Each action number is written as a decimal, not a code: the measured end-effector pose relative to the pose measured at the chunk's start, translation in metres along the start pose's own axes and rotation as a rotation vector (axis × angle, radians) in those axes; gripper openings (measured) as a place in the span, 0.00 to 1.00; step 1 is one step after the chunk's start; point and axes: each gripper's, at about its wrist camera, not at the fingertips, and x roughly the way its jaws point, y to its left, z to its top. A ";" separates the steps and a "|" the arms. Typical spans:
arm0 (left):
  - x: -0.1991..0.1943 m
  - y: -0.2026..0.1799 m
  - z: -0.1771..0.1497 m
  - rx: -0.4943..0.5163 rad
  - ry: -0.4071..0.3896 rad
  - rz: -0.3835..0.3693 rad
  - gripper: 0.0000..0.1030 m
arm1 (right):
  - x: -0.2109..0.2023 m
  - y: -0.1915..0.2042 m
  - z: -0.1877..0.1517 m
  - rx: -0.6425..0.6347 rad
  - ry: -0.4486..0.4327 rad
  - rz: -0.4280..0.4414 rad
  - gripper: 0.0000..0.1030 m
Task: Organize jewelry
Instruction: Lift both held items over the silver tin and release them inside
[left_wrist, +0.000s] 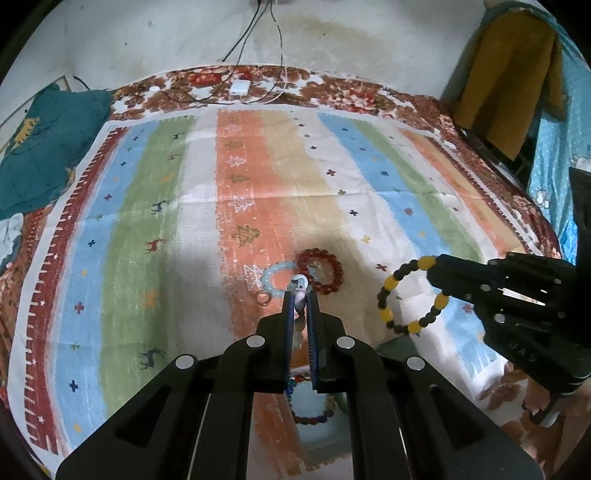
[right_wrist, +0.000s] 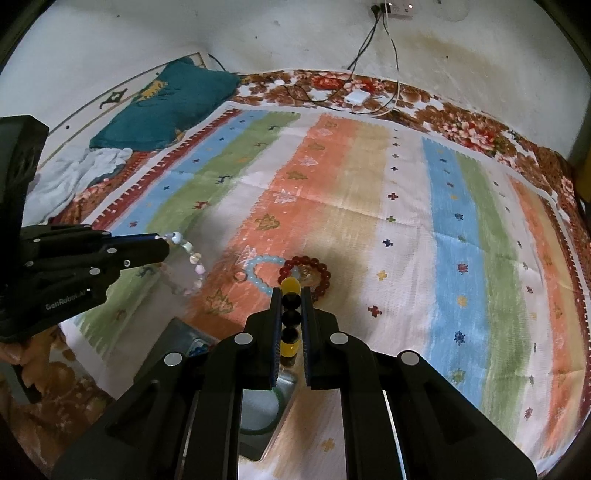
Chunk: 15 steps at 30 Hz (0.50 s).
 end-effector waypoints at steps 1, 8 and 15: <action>-0.002 -0.002 -0.002 0.002 -0.003 -0.004 0.06 | -0.002 0.001 -0.001 -0.002 -0.001 0.002 0.10; -0.014 -0.009 -0.016 0.005 -0.018 -0.015 0.06 | -0.014 0.008 -0.012 -0.012 -0.015 0.017 0.10; -0.021 -0.015 -0.029 0.014 -0.021 -0.016 0.06 | -0.023 0.016 -0.029 -0.022 -0.012 0.037 0.10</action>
